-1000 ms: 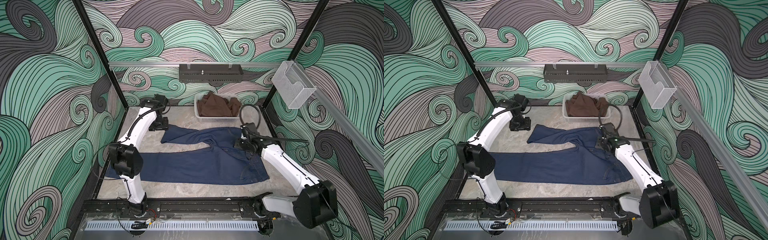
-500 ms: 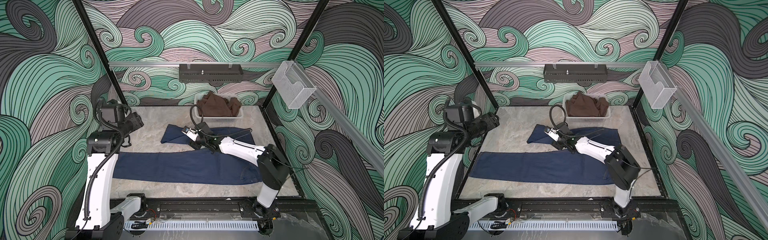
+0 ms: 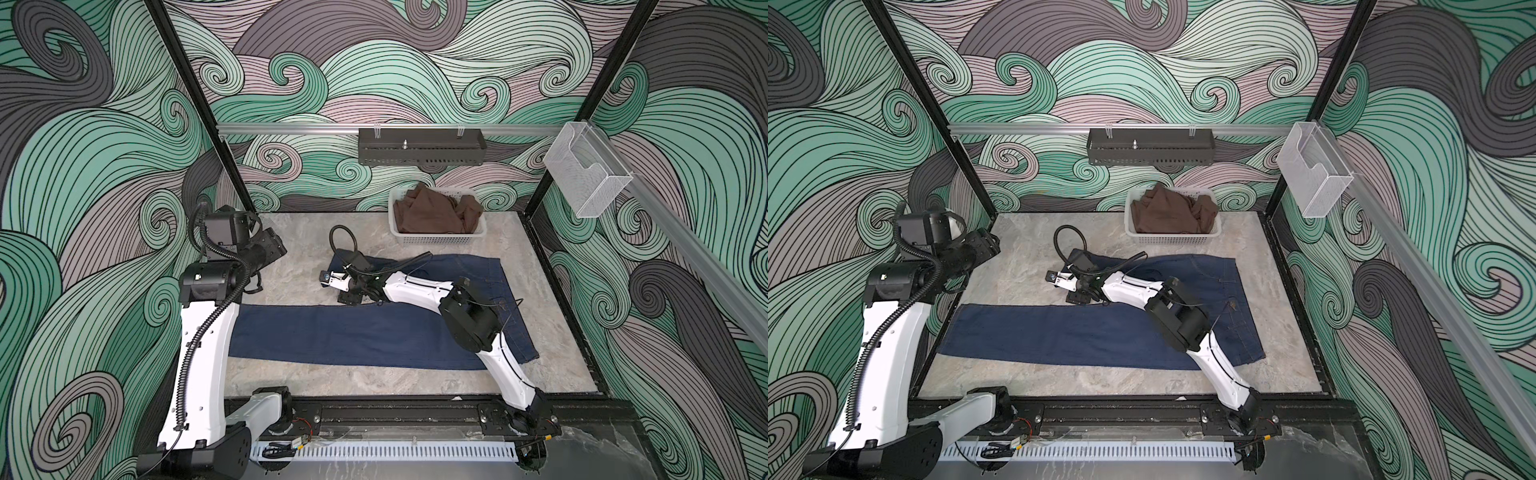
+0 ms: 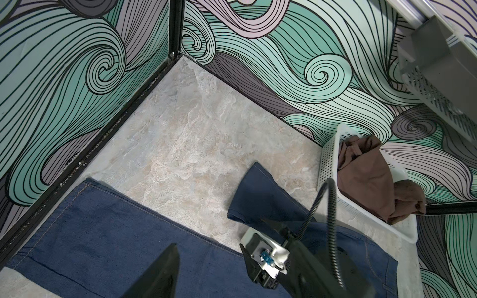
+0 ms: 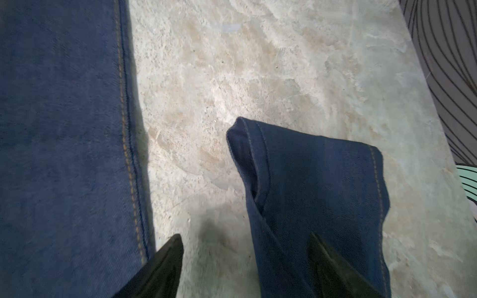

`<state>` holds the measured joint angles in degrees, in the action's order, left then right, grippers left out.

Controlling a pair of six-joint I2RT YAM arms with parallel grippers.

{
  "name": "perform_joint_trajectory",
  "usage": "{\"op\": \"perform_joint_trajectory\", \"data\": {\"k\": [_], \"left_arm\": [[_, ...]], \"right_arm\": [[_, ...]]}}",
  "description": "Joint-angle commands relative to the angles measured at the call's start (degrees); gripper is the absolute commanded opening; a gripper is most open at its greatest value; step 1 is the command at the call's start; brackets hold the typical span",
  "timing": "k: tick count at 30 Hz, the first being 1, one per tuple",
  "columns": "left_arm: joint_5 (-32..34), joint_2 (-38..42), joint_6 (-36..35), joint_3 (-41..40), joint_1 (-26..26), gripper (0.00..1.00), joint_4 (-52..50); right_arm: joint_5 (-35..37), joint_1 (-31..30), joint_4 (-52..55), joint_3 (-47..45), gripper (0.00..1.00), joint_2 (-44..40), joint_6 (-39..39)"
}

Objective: Fold and stack the trousers
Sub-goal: Flatten out the trousers at the center of the table.

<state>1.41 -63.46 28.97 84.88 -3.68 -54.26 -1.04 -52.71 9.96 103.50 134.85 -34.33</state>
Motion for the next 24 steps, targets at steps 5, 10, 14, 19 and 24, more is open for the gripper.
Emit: {"op": "perform_joint_trajectory", "data": {"k": [5,10,14,19,24], "left_arm": [[0.05,0.53,-1.02,1.15,-0.43,0.70,0.11],[0.18,0.62,-1.19,1.51,-0.43,0.70,-0.12],[0.44,0.93,-1.45,1.54,-0.48,0.71,-0.31],[0.11,0.94,-1.52,1.04,-0.48,0.70,-0.15],[-1.13,0.73,-1.42,-0.12,-0.50,0.70,0.25]], "right_arm": [[3.80,-0.03,2.49,12.00,0.70,7.69,-0.73],[6.63,0.23,8.23,23.50,0.45,13.82,0.03],[8.51,0.42,12.63,27.20,0.00,12.86,2.26],[2.78,0.41,12.23,16.36,0.00,-3.58,9.02],[-4.71,0.59,17.57,7.01,0.00,-21.73,15.08]]}}
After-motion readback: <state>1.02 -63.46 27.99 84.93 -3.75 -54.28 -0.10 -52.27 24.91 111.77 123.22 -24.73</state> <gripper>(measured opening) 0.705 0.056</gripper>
